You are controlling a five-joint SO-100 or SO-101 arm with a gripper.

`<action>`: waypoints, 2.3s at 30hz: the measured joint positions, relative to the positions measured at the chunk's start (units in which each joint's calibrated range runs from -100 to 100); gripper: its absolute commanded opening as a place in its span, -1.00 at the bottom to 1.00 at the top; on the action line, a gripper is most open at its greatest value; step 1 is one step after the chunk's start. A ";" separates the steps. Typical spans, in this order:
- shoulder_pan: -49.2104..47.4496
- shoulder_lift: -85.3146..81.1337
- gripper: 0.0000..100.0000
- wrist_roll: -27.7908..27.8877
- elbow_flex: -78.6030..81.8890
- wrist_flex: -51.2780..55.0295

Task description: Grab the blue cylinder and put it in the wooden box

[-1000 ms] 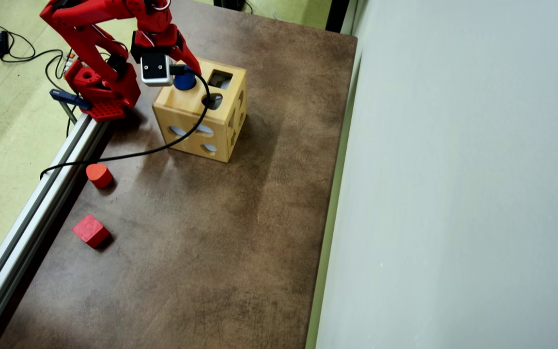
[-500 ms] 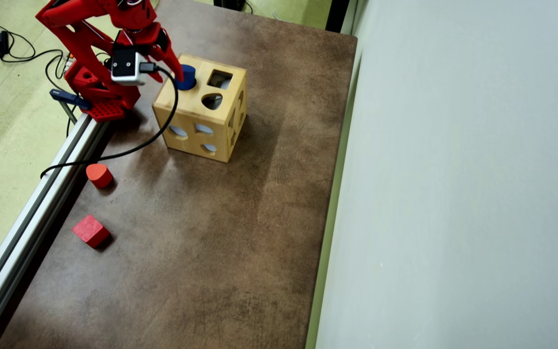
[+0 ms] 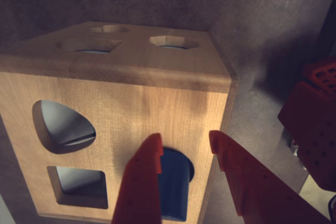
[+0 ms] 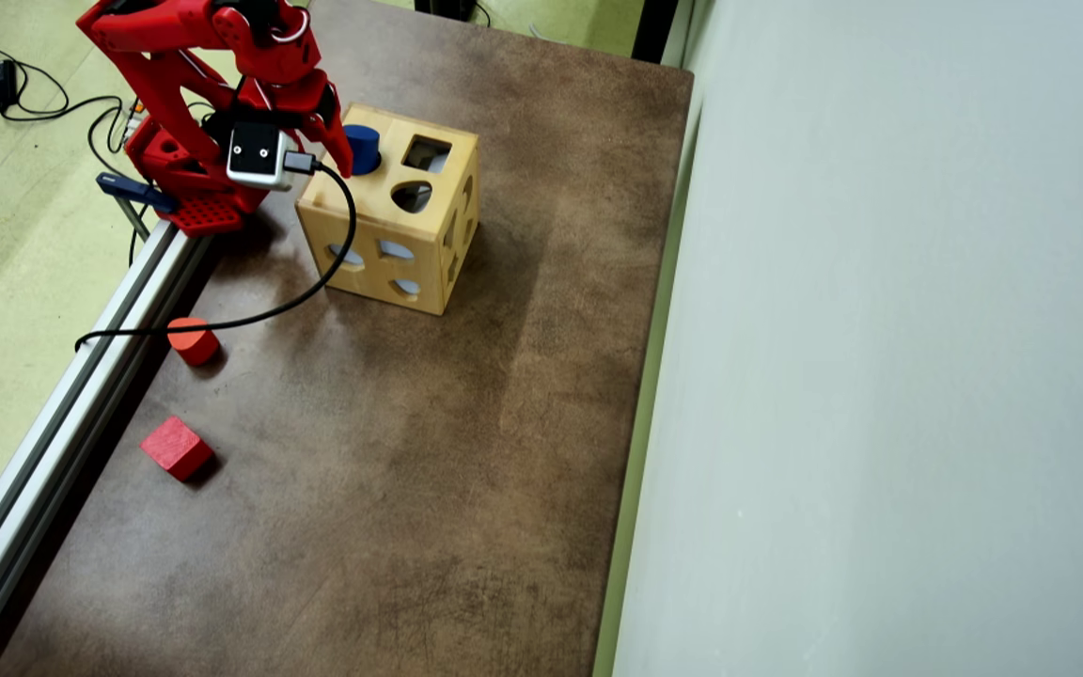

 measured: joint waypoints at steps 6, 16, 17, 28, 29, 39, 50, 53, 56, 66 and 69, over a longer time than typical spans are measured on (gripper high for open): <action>-0.36 0.00 -0.78 0.00 0.00 -2.50; -0.50 4.24 -0.79 0.00 0.00 -2.82; -0.57 4.24 -0.79 0.00 0.00 -2.82; -6.68 4.58 -0.79 0.00 0.00 -2.82; -6.76 4.58 -0.79 0.00 0.00 -2.82; -7.69 3.98 -0.79 0.00 1.99 -3.47; -6.32 -0.68 -0.92 0.00 2.62 -2.26; -6.32 -1.44 -0.92 0.00 2.62 -2.18; -6.32 -1.44 -0.92 0.00 2.80 -2.18; -7.91 3.81 -0.92 0.05 3.16 -3.07; -8.98 4.07 -0.92 0.05 4.06 -4.76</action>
